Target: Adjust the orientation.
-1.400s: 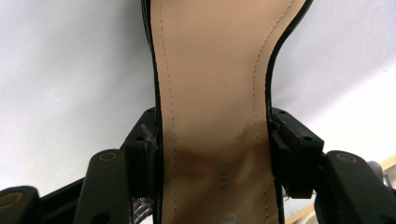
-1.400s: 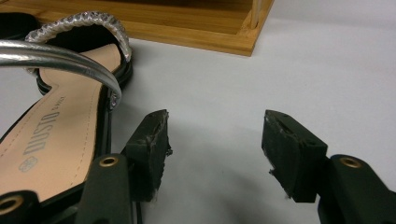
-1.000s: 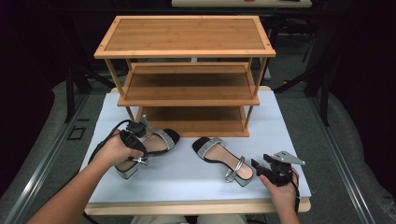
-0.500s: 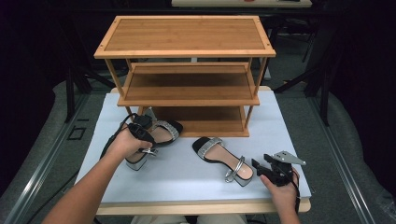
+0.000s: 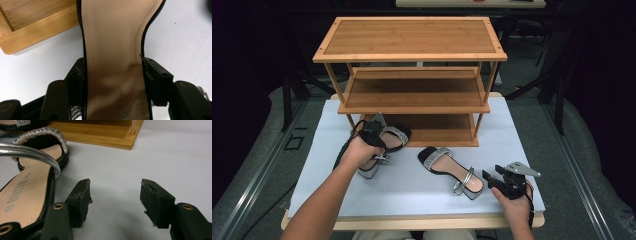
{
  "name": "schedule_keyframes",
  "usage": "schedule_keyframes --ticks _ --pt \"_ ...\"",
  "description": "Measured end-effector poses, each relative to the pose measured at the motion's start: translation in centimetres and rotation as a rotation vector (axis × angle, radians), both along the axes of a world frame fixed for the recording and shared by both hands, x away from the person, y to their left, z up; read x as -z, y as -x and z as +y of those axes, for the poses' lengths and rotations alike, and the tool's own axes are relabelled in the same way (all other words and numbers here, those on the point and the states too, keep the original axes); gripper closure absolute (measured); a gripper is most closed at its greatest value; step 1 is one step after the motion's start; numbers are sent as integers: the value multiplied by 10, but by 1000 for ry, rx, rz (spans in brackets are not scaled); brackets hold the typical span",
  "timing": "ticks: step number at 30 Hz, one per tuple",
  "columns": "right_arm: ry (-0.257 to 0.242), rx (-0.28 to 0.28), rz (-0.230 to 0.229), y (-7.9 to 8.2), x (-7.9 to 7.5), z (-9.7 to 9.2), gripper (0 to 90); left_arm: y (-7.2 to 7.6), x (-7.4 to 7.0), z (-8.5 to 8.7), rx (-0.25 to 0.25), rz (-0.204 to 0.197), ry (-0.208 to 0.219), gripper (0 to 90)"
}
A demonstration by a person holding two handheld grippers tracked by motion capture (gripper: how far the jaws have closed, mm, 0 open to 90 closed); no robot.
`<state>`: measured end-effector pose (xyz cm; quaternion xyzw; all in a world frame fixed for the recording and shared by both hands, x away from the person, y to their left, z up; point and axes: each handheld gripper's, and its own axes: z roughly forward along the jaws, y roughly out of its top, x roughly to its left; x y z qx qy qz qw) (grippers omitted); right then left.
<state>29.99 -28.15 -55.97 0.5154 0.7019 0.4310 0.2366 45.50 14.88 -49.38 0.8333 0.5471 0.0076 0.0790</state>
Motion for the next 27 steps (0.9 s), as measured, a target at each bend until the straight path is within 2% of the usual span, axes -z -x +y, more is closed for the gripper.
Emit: schedule_keyframes --ticks 2,3,13,19,21,22,23,24,25,26,27 --pt "-1 0 -4 0 0 0 410 -1 2 0 8 -2 -5 426" --pt "-2 -1 -4 0 0 -1 410 0 4 -1 -17 -6 6 426" --pt "-1 -5 -3 -1 1 0 410 -5 4 -1 -47 8 15 426" --pt "-5 -4 -3 -1 1 0 410 -7 5 -1 -42 11 5 426" --pt "-1 -5 2 0 0 0 410 -7 6 -2 -49 10 16 426" --pt "-4 -6 -4 -1 1 0 410 -8 9 -1 -35 11 -1 424" --pt "-1 -6 2 0 0 0 410 -8 9 -1 -35 11 -1 423" --pt "-1 -6 2 0 0 0 410 -7 11 -3 -48 18 8 423" --pt "0 -4 2 0 0 0 410 -5 12 -3 -54 15 1 422" --pt "-2 -3 1 0 0 0 410 -5 13 -2 -63 18 15 422" --pt "-1 -5 1 0 1 0 410 -5 14 0 -45 22 22 421"
